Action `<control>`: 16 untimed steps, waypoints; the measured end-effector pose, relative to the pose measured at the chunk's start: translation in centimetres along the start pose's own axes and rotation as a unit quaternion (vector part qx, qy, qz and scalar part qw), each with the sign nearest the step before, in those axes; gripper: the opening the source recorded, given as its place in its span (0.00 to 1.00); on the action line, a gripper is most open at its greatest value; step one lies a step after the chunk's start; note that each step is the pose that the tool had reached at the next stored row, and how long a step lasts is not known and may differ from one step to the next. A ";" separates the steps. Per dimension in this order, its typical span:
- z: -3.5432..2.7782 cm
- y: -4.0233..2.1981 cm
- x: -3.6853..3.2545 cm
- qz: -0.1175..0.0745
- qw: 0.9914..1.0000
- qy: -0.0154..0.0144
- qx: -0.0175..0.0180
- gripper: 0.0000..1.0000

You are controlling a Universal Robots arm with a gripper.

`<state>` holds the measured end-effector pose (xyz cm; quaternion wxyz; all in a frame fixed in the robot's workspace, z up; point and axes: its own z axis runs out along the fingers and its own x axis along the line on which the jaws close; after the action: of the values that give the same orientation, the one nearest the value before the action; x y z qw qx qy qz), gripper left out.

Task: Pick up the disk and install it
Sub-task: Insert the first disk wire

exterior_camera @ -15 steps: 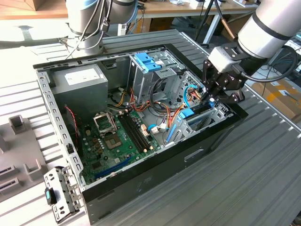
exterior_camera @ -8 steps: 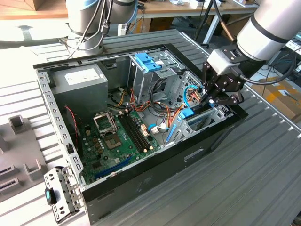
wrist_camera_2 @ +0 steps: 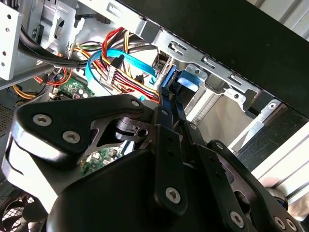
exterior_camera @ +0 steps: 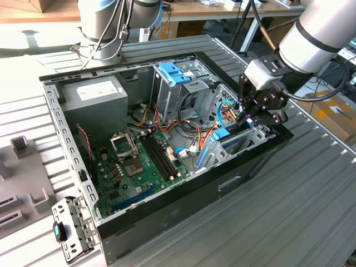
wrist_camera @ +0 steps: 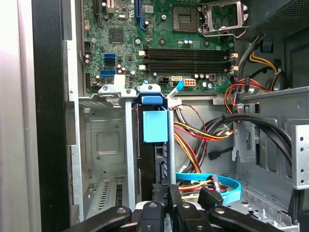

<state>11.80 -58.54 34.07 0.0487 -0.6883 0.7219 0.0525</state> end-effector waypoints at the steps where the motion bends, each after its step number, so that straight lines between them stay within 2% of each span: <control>1: 0.00 0.00 0.00 0.000 1.000 0.000 0.000 0.17; 4: 0.01 0.00 0.00 0.000 1.000 0.000 0.000 0.18; 5: 0.02 0.00 0.00 0.000 1.000 0.000 0.000 0.24; 6: 0.02 0.00 0.00 0.000 1.000 0.000 0.000 0.24; 7: 0.02 0.00 0.00 0.000 1.000 0.000 0.000 0.30; 8: 0.02 0.00 0.00 0.000 1.000 0.000 0.000 0.30; 12: -0.77 0.01 -0.11 0.000 1.000 0.000 0.000 0.30; 14: -1.60 0.01 -0.23 0.000 1.000 0.000 0.000 0.30; 16: -1.74 0.02 -0.30 0.000 1.000 0.000 0.000 0.30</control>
<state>11.80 -58.49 35.83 0.0490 -0.6883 0.7219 0.0526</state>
